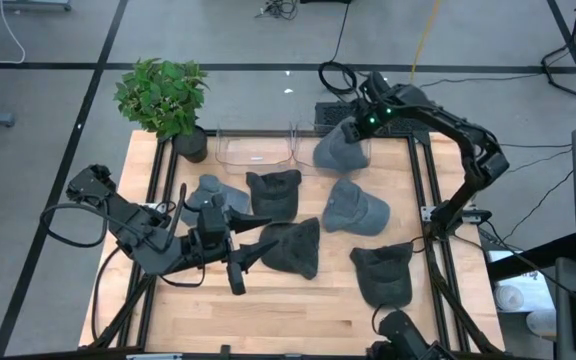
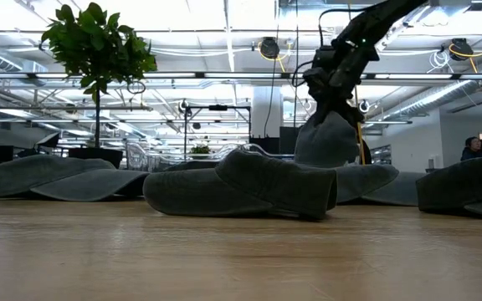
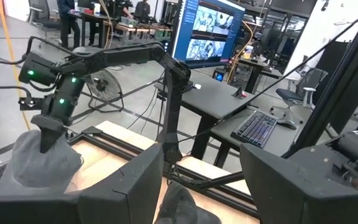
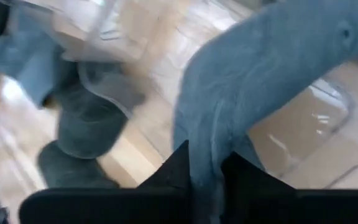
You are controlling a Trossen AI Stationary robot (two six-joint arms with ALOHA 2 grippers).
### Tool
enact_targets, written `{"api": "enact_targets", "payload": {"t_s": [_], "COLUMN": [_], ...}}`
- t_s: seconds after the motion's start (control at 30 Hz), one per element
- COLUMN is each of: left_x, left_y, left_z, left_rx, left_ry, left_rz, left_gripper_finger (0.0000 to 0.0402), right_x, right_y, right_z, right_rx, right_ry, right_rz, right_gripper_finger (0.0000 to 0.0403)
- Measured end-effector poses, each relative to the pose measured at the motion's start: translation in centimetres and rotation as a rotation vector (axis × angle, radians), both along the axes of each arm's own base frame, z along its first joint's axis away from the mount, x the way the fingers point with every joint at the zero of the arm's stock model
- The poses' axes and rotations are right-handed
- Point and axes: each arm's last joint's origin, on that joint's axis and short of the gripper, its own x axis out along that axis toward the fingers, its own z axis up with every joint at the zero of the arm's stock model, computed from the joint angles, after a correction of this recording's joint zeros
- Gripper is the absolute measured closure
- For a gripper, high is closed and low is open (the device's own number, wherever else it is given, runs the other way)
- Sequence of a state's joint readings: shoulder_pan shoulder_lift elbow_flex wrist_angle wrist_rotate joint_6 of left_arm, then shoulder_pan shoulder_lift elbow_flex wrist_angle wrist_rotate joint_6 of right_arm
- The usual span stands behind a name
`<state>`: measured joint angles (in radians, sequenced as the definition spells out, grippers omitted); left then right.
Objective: Pick & Place hat
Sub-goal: Put the bottom left blue cap into the right transparent bin
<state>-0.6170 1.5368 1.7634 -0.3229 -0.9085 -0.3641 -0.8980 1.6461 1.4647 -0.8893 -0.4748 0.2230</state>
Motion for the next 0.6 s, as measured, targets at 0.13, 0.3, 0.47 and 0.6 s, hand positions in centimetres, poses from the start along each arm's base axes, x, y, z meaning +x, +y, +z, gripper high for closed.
{"api": "enact_targets", "payload": {"t_s": [0.13,0.3,0.47,0.6], "left_x": [0.0,0.0,0.0,0.0], "left_y": [0.0,0.0,0.0,0.0], "left_z": [0.0,0.0,0.0,0.1], "left_rx": [0.000,0.001,0.002,0.024], "left_ry": [0.000,0.000,0.000,0.002], "left_rz": [0.000,-0.002,-0.001,-0.002], "left_gripper_finger": [0.0176,0.0176,0.0176,0.0176], "right_x": [-0.6,-2.6,-3.9,-3.0], "right_y": [0.5,1.0,2.0,2.8], "right_z": [1.6,3.9,5.9,6.3], "right_rx": [-0.058,-0.158,-0.259,-0.324], "right_ry": [-0.055,-0.077,-0.101,-0.110], "right_rz": [0.026,-0.006,0.007,0.101], "right_gripper_finger": [0.0333,0.0287,0.0266,0.0276]}}
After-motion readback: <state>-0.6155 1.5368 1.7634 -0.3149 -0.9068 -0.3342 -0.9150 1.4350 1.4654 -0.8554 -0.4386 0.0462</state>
